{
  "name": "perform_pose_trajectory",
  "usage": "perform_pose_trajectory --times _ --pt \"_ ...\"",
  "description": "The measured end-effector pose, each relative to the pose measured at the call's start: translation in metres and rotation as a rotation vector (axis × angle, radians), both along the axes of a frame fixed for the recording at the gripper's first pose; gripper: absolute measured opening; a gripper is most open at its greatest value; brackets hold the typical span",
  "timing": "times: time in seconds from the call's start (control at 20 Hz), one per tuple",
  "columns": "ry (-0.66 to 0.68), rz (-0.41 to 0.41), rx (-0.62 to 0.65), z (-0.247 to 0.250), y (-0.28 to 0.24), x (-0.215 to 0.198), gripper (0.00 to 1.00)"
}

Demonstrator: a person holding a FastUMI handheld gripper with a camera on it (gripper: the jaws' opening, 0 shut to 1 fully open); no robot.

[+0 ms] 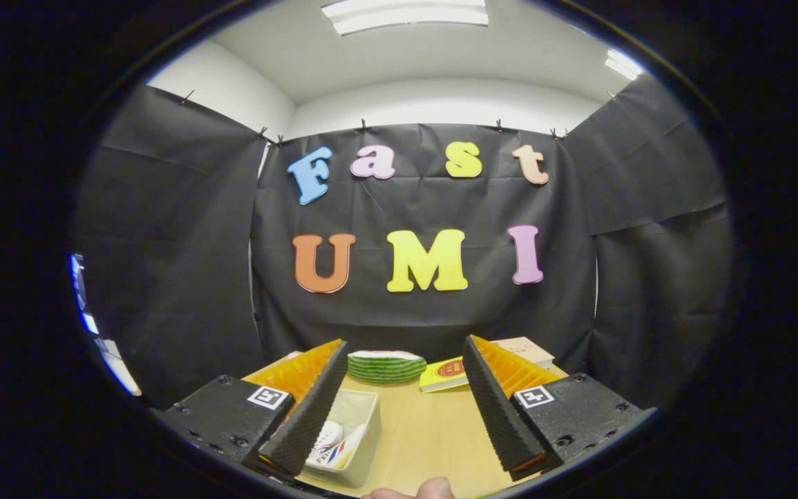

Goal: Open the storage box then place both shoes into the box .Put the left shoe in first, then the right shoe, with the right side of both shoes facing outward in a uniform manner.

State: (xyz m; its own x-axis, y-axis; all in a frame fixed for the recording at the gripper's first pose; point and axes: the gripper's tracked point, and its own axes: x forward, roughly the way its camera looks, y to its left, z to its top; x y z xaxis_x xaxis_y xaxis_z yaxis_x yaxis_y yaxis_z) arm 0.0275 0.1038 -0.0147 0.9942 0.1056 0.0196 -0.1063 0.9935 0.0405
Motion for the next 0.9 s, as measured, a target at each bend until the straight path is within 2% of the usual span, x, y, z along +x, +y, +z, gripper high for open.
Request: perform_pose_trajectory --times 0.9 --pt "-0.011 -0.026 0.043 -0.0017 -0.0105 0.0032 1.0"
